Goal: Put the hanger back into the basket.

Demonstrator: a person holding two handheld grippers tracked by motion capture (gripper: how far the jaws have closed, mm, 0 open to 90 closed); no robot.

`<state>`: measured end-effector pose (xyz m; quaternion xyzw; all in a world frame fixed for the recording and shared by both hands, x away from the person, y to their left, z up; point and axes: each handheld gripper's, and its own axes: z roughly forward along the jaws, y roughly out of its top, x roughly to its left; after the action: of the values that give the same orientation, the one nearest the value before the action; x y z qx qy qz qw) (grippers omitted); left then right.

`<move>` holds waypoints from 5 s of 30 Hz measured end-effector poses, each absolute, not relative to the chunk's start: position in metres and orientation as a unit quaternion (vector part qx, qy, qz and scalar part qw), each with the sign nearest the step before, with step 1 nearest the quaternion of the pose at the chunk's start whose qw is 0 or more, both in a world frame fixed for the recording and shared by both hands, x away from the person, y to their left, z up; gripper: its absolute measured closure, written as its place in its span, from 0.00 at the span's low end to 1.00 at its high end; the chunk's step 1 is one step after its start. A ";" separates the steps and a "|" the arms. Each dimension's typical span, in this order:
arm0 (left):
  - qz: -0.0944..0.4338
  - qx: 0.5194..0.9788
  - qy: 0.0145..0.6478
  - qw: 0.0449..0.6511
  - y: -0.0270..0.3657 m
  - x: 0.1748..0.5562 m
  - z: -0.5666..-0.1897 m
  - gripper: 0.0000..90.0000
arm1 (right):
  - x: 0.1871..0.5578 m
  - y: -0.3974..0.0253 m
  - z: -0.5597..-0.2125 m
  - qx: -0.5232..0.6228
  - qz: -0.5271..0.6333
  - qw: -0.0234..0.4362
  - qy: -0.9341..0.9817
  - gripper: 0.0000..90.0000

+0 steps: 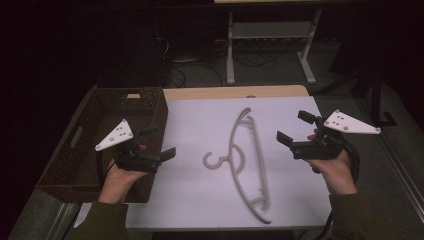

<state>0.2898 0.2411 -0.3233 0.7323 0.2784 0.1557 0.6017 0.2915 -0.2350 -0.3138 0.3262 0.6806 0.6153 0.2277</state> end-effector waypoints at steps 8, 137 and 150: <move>0.140 0.768 0.278 0.559 0.216 0.287 -0.328 0.00 | 0.292 -0.234 -0.319 0.333 0.584 0.226 0.705 0.00; 0.075 0.810 0.282 0.509 0.176 0.289 -0.402 0.00 | 0.484 -0.109 -0.430 0.400 0.325 0.117 0.849 1.00; 0.074 0.811 0.281 0.508 0.176 0.288 -0.402 0.00 | 0.459 -0.134 -0.426 0.397 0.297 0.105 0.862 1.00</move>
<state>0.2885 0.1760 -0.4024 0.8106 0.2814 0.0738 0.5083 0.4588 -0.1344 -0.4265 0.3975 0.8620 0.2965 0.1047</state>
